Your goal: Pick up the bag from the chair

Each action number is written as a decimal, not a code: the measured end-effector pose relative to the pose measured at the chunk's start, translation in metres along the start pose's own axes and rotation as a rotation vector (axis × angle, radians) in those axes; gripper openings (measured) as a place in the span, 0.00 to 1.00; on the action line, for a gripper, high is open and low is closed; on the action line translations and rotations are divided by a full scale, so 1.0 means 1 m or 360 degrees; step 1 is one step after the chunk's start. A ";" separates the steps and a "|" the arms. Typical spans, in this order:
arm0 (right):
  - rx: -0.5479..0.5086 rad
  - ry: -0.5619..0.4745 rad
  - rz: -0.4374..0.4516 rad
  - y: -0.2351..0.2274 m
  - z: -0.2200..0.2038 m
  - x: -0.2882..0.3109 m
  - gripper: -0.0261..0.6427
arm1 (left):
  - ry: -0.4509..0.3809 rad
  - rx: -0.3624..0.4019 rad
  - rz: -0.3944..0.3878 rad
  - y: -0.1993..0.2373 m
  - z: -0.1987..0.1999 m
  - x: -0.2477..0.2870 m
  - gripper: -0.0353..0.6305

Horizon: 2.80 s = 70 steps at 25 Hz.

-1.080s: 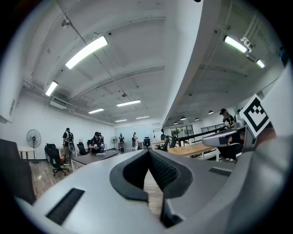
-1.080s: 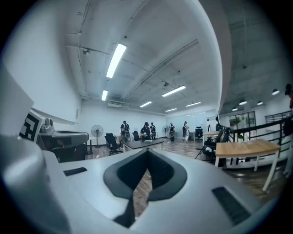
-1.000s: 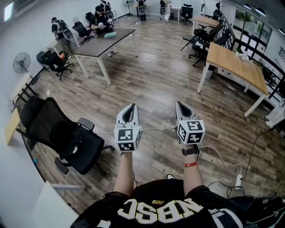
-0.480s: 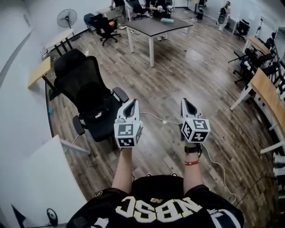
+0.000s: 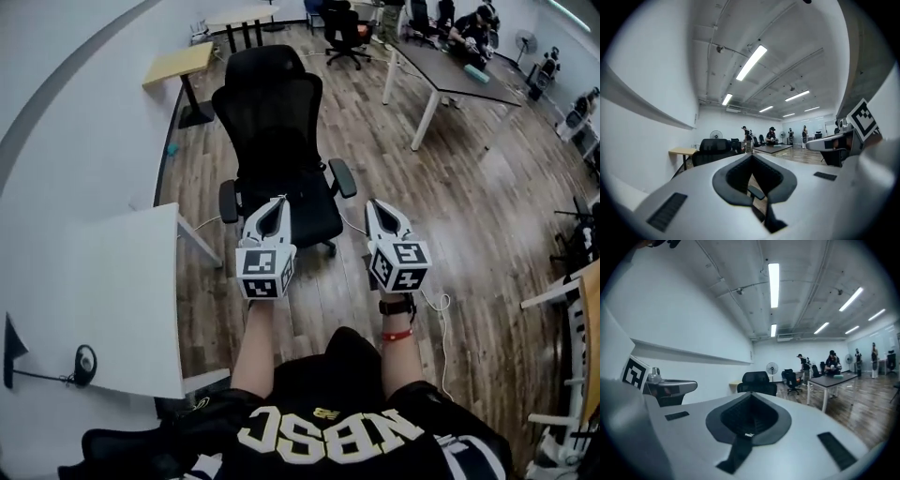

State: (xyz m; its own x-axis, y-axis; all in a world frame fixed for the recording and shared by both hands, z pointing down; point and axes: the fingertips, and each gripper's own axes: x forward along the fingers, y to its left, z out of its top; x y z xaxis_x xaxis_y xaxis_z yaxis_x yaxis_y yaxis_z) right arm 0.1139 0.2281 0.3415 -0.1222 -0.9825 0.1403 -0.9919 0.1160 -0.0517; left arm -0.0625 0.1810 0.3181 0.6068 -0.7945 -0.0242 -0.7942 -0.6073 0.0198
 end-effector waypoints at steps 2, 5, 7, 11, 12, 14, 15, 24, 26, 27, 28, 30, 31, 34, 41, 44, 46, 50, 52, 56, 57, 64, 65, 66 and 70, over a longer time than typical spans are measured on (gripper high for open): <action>-0.0007 0.0015 0.0112 0.022 -0.003 0.026 0.05 | 0.0011 -0.0017 0.0095 0.025 -0.007 -0.008 0.08; -0.0035 0.0052 0.0266 0.048 -0.011 0.067 0.05 | 0.0021 -0.0048 0.0222 0.059 -0.017 -0.009 0.08; -0.0050 0.0073 0.0336 0.057 -0.014 0.096 0.05 | 0.0025 -0.0055 0.0248 0.076 -0.022 0.002 0.08; -0.0038 0.0095 0.0439 0.058 -0.015 0.164 0.05 | 0.0004 -0.0084 0.0250 0.105 -0.027 0.044 0.07; -0.0032 0.0097 0.0466 0.057 -0.013 0.184 0.05 | 0.0004 -0.0094 0.0243 0.113 -0.027 0.060 0.08; -0.0010 0.0093 0.0517 0.055 -0.004 0.227 0.05 | 0.0024 -0.0111 0.0225 0.131 -0.024 0.092 0.07; -0.0002 0.0087 0.0538 0.053 0.003 0.247 0.05 | 0.0034 -0.0117 0.0234 0.140 -0.022 0.108 0.07; 0.0002 0.0164 0.0646 0.021 0.020 0.396 0.05 | 0.0117 -0.0048 0.0469 0.219 -0.033 0.234 0.08; 0.0002 0.0219 0.0670 0.017 0.007 0.418 0.05 | 0.0146 -0.0050 0.0491 0.231 -0.046 0.252 0.08; 0.0002 0.0242 0.0680 0.016 0.001 0.427 0.05 | 0.0161 -0.0053 0.0502 0.235 -0.054 0.259 0.08; 0.0001 0.0261 0.0689 0.017 -0.005 0.436 0.05 | 0.0177 -0.0058 0.0513 0.241 -0.061 0.266 0.08; -0.0010 0.0303 0.0707 0.021 -0.017 0.456 0.05 | 0.0209 -0.0082 0.0535 0.256 -0.075 0.279 0.08; -0.0020 0.0327 0.0712 0.024 -0.023 0.466 0.06 | 0.0225 -0.0100 0.0542 0.265 -0.082 0.285 0.08; -0.0028 0.0423 0.0695 0.028 -0.053 0.493 0.06 | 0.0303 -0.0151 0.0540 0.288 -0.109 0.299 0.08; 0.0061 0.0696 0.0557 0.023 -0.139 0.545 0.08 | 0.0542 -0.0269 0.0432 0.338 -0.199 0.336 0.08; 0.0082 0.0808 0.0478 0.012 -0.174 0.567 0.09 | 0.0660 -0.0338 0.0365 0.352 -0.243 0.361 0.08; 0.0091 0.0883 0.0445 0.007 -0.197 0.585 0.10 | 0.0734 -0.0378 0.0323 0.363 -0.270 0.377 0.08; 0.0043 0.1002 0.0434 -0.002 -0.237 0.617 0.12 | 0.0885 -0.0412 0.0270 0.376 -0.325 0.398 0.08; 0.0023 0.1060 0.0432 -0.004 -0.259 0.627 0.12 | 0.0958 -0.0429 0.0245 0.381 -0.350 0.402 0.11; 0.0040 0.1154 0.0427 -0.013 -0.307 0.646 0.14 | 0.1092 -0.0480 0.0236 0.394 -0.400 0.406 0.22; 0.0038 0.1173 0.0428 -0.016 -0.319 0.650 0.16 | 0.1129 -0.0489 0.0238 0.397 -0.413 0.406 0.24; 0.0050 0.1365 0.0442 -0.036 -0.404 0.668 0.29 | 0.1356 -0.0556 0.0278 0.415 -0.497 0.405 0.44; 0.0062 0.1386 0.0440 -0.040 -0.415 0.670 0.32 | 0.1387 -0.0568 0.0279 0.416 -0.509 0.406 0.46; 0.0075 0.1403 0.0437 -0.044 -0.425 0.673 0.34 | 0.1416 -0.0578 0.0280 0.417 -0.521 0.407 0.48; 0.0175 0.1439 0.0394 -0.058 -0.464 0.678 0.46 | 0.1535 -0.0629 0.0301 0.421 -0.568 0.406 0.55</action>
State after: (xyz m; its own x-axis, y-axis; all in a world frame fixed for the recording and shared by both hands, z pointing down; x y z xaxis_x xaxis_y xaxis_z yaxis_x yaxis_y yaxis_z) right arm 0.0729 -0.3773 0.8986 -0.3551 -0.4409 0.8243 -0.9310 0.2465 -0.2692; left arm -0.1334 -0.4009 0.8843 0.3796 -0.4405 0.8136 -0.9171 -0.2948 0.2683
